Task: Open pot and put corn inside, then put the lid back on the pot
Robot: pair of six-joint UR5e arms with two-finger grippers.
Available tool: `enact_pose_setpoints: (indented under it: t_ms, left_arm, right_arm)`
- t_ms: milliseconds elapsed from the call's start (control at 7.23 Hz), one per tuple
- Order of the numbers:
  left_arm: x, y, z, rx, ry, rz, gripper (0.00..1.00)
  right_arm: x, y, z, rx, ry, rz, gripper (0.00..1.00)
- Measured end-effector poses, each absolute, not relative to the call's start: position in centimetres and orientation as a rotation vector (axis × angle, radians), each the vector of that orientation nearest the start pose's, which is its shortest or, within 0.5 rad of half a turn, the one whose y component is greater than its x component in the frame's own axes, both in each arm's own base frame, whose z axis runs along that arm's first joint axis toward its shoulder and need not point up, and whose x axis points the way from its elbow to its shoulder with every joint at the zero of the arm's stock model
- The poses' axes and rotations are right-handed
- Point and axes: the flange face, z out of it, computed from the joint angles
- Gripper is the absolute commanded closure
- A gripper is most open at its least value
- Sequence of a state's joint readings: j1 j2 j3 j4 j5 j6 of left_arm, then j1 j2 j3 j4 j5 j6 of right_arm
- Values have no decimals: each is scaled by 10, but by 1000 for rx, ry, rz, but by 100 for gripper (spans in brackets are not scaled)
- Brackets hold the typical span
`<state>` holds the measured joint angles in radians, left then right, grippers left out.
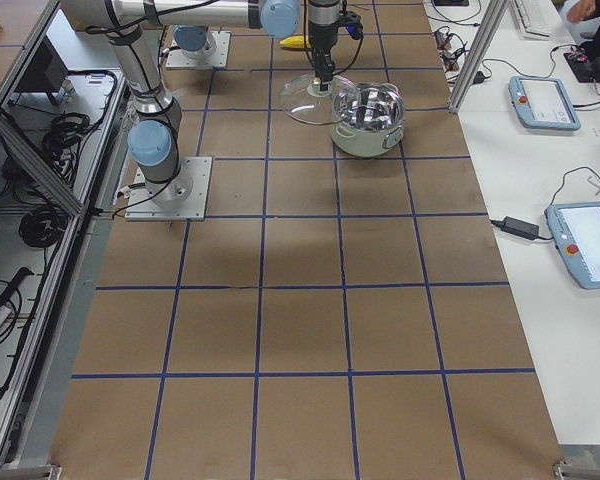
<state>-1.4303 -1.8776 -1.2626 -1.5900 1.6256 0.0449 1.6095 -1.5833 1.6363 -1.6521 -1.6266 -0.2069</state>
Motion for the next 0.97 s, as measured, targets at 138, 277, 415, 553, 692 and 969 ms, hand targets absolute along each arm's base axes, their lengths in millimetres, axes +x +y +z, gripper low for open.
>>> enact_pose_setpoints:
  t_ms: [138, 277, 415, 553, 692, 969]
  left_arm:
    - [-40, -631, 466, -147, 3085, 36, 0]
    - [-41, -631, 465, -151, 3085, 38, 0]
    - [-41, -631, 466, -159, 3086, 35, 0]
    - [-42, -630, 470, -163, 3086, 23, 0]
    - [-42, -628, 475, -163, 3084, 12, 0]
    - [-41, -632, 470, -161, 3081, 14, 0]
  right_arm:
    - [146, -483, 471, -388, 3177, -40, 72]
    - [146, -483, 471, -386, 3175, -39, 72]
    - [147, -483, 469, -383, 3169, -34, 72]
    - [148, -483, 468, -382, 3164, -32, 72]
    - [149, -482, 468, -382, 3161, -33, 72]
    - [149, -481, 470, -383, 3161, -35, 72]
